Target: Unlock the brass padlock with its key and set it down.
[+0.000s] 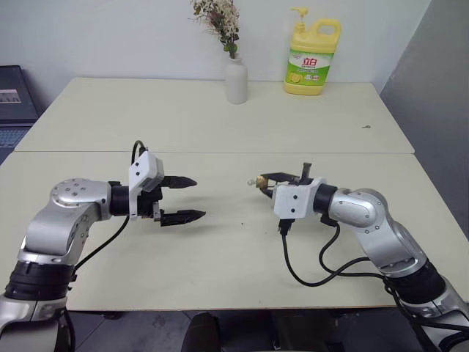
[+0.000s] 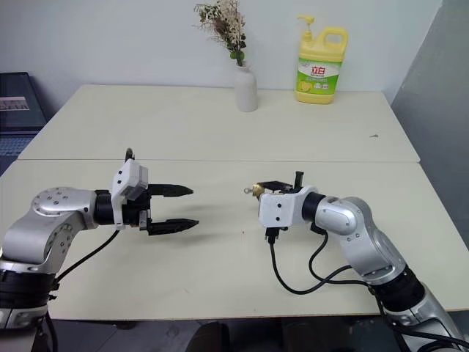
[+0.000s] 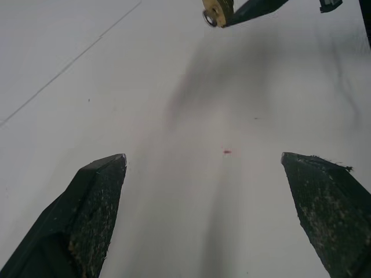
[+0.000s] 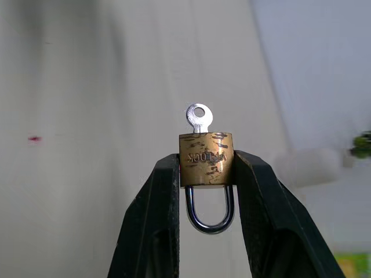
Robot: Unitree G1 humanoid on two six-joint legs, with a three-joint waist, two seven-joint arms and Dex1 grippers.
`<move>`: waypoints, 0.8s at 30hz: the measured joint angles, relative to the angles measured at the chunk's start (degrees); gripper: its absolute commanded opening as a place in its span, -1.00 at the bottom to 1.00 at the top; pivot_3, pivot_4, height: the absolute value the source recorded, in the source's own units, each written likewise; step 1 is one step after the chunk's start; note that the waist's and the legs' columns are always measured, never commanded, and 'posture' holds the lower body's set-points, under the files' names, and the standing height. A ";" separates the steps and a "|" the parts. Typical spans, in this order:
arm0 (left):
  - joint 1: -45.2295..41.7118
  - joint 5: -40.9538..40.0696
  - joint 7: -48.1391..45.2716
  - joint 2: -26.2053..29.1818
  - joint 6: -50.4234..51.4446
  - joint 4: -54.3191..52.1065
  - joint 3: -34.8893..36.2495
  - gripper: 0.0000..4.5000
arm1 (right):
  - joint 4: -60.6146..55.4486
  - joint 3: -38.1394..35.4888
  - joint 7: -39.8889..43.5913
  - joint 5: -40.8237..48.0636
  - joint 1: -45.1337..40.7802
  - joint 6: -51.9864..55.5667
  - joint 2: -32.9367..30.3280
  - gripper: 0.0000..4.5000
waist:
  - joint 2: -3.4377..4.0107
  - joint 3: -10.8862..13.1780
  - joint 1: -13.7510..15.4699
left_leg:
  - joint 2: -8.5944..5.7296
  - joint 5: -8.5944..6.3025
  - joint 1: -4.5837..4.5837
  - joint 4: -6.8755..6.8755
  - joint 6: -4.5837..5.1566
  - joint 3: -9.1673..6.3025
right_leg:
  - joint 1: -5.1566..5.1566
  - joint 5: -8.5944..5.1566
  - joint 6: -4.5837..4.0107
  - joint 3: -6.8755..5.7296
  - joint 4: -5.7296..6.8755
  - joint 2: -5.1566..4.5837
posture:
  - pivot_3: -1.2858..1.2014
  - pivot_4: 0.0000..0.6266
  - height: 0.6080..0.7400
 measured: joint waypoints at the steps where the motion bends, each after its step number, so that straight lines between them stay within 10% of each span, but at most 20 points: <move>1: -0.49 -0.19 -0.29 -0.21 0.18 0.01 -0.31 1.00 | -0.08 -0.27 -0.36 -0.62 0.23 -0.51 -0.06 -0.58 | 0.00 0.00 -0.01 | 0.00 0.00 0.00 0.00 0.00 0.00 | 0.00 0.00 0.00 0.00 0.00 0.00 | 0.03 -0.52 1.00; 24: -12.24 -11.63 6.42 -7.53 18.71 -2.37 -0.48 1.00 | -1.69 -0.90 -5.38 -6.40 -1.16 -14.04 1.62 -0.58 | -0.02 0.01 0.13 | -0.02 0.01 0.03 0.03 -0.01 -0.10 | 0.11 0.16 -0.26 -0.05 0.01 0.00 | 0.03 -0.52 1.00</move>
